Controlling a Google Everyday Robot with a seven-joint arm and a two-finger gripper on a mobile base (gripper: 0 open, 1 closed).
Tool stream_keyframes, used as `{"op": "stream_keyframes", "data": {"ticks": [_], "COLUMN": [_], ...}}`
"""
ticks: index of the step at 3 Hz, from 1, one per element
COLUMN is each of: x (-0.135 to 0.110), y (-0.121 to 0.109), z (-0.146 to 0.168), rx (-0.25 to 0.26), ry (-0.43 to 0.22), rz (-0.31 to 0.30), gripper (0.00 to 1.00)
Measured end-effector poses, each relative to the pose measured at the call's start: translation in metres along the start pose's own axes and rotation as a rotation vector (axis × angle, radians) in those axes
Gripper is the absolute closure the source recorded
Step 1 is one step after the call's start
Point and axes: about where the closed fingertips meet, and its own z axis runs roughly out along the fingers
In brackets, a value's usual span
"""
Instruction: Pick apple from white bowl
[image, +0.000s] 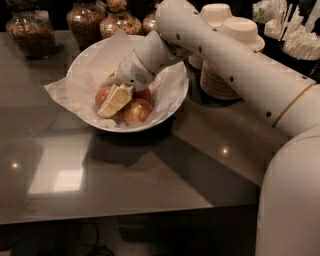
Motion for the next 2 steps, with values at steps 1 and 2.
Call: {"op": "stream_keyframes", "data": {"ticks": [1, 2], "x": [-0.02, -0.033], "y": [0.007, 0.016], "z": [-0.048, -0.091], "rx": [0.048, 0.089], "ry": [-0.111, -0.144], "rz": [-0.075, -0.126], "gripper": [1.0, 1.0]}}
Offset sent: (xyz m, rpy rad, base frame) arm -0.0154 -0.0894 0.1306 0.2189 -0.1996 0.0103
